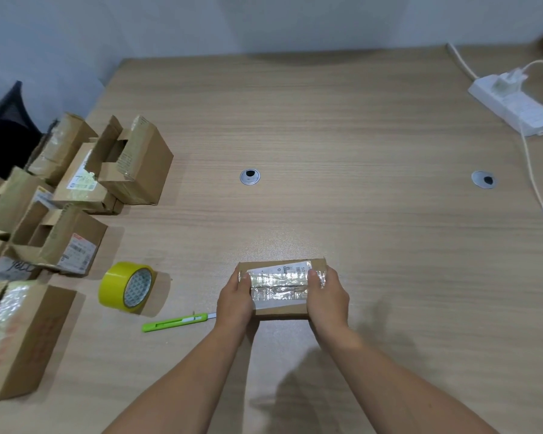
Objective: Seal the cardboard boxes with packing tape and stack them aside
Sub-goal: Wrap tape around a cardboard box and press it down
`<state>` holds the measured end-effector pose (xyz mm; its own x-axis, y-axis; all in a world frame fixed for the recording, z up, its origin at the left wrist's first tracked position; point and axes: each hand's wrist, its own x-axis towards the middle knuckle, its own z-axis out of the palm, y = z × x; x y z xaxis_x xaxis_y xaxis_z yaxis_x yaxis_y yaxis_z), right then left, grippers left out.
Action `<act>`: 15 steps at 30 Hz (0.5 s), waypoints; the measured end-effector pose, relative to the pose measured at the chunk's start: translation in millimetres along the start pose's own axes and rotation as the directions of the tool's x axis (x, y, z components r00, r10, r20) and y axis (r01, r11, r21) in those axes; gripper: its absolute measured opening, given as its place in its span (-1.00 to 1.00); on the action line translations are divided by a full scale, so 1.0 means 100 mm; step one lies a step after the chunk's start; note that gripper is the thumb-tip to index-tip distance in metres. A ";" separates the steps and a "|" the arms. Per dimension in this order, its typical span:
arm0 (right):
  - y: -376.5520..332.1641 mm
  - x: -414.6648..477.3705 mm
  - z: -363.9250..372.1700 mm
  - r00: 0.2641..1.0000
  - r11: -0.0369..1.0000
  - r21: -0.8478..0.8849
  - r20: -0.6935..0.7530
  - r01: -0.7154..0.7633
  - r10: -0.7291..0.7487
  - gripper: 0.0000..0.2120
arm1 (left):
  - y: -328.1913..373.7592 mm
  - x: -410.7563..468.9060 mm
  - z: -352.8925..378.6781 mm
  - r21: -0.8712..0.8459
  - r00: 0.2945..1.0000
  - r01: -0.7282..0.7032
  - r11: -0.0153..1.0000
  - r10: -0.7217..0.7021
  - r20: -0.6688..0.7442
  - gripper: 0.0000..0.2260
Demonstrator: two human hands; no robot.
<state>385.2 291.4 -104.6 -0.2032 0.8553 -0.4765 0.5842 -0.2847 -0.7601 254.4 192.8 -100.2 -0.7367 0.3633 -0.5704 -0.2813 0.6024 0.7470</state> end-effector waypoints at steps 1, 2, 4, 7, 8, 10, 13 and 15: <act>-0.01 0.00 -0.01 1.000 1.000 -0.006 0.006 -0.006 0.006 -0.69 | -0.01 0.01 -0.01 -0.029 1.000 0.010 1.000 -0.010 0.009 -0.64; -0.01 -0.01 -0.02 1.000 1.000 -0.006 0.011 -0.013 0.013 -0.67 | -0.02 0.02 -0.02 -0.049 1.000 0.019 0.999 -0.019 0.016 -0.64; -0.03 -0.03 -0.04 1.000 1.000 0.011 0.022 -0.019 0.019 -0.65 | -0.07 0.07 -0.03 -0.072 0.999 0.030 0.997 -0.029 0.026 -0.57; -0.04 -0.06 -0.11 0.997 0.999 0.039 0.074 -0.011 0.008 -0.62 | 0.02 -0.02 -0.05 -0.078 0.998 0.037 0.996 -0.033 0.053 -0.56; -0.02 -0.07 -0.13 0.994 0.999 0.053 0.105 -0.012 0.006 -0.55 | 0.08 -0.09 -0.04 -0.065 0.999 0.009 0.998 -0.007 0.038 -0.54; 0.01 -0.11 -0.13 0.986 0.997 0.075 0.163 -0.025 0.013 -0.24 | 0.10 -0.20 -0.03 -0.018 0.997 -0.075 0.997 0.074 -0.020 -0.39; 0.12 -0.12 -0.03 0.986 0.999 0.046 0.165 -0.023 0.015 -0.04 | 0.02 -0.28 -0.01 0.027 0.985 -0.163 0.986 0.164 -0.055 -0.42; 0.13 -0.12 0.00 0.990 1.000 0.030 0.144 -0.009 0.004 -0.08 | -0.01 -0.28 -0.01 0.100 0.984 -0.173 0.980 0.177 -0.032 -0.43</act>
<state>395.4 277.3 -108.7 -0.3115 0.7831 -0.5383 0.5620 -0.3050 -0.7689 274.6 181.1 -85.0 -0.7944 0.4407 -0.4181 -0.0871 0.5985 0.7964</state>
